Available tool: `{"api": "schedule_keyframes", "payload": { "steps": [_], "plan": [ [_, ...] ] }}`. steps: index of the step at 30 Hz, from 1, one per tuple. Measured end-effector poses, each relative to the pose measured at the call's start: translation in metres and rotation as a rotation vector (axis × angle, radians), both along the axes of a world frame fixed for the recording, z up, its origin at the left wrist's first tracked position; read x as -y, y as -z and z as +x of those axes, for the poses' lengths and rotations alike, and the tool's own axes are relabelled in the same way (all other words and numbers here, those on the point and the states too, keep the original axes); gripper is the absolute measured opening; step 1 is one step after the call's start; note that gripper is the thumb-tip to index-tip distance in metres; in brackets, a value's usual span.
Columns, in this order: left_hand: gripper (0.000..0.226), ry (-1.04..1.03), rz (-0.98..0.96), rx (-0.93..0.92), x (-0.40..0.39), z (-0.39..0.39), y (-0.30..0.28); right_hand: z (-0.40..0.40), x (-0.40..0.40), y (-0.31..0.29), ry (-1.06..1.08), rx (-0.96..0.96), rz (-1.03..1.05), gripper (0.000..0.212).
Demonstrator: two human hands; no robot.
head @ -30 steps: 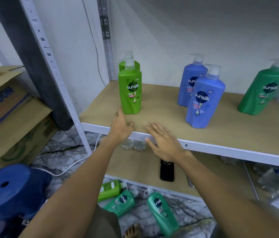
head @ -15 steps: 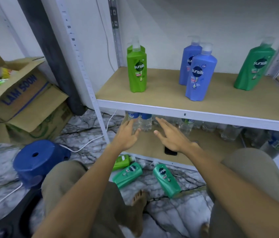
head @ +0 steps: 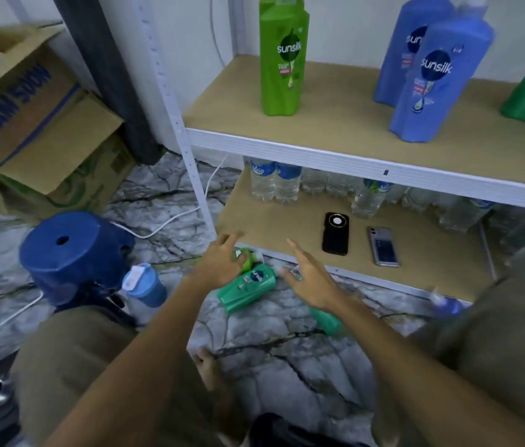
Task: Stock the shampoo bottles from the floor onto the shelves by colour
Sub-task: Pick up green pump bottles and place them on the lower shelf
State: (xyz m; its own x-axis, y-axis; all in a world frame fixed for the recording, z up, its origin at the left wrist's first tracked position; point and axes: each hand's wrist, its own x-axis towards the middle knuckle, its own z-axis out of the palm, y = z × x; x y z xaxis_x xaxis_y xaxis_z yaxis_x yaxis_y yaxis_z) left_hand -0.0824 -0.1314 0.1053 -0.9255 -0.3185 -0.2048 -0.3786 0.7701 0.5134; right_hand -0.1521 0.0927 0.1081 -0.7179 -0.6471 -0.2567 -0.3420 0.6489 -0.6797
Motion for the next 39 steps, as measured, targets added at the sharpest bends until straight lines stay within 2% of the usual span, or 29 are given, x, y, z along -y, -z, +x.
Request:
{"api": "schedule_keyframes", "payload": {
  "steps": [5,9,13,19,28,34,39],
  "plan": [
    [0.058,-0.021,-0.026,0.122,0.027,-0.001,0.052,0.006,0.035,0.067,0.128,0.12,0.01,0.082],
    [0.073,-0.053,-0.067,0.16,0.042,-0.007,0.092,0.008,0.064,0.114,0.307,0.244,-0.032,0.087],
    [0.061,-0.051,-0.086,0.227,0.056,-0.028,0.125,0.005,0.086,0.152,0.408,0.35,0.005,0.093],
    [0.062,0.0,-0.068,0.254,0.078,-0.069,0.172,-0.005,0.113,0.201,0.539,0.426,0.028,0.102],
    [0.063,0.107,-0.143,0.369,0.108,-0.086,0.226,-0.015,0.146,0.233,0.669,0.557,-0.043,0.103],
    [0.058,0.113,-0.162,0.373,0.114,-0.088,0.237,-0.02,0.15,0.238,0.77,0.524,-0.099,0.103],
    [0.061,0.129,-0.074,0.369,0.106,-0.076,0.237,-0.025,0.133,0.245,0.692,0.553,-0.087,0.107]
  ]
}}
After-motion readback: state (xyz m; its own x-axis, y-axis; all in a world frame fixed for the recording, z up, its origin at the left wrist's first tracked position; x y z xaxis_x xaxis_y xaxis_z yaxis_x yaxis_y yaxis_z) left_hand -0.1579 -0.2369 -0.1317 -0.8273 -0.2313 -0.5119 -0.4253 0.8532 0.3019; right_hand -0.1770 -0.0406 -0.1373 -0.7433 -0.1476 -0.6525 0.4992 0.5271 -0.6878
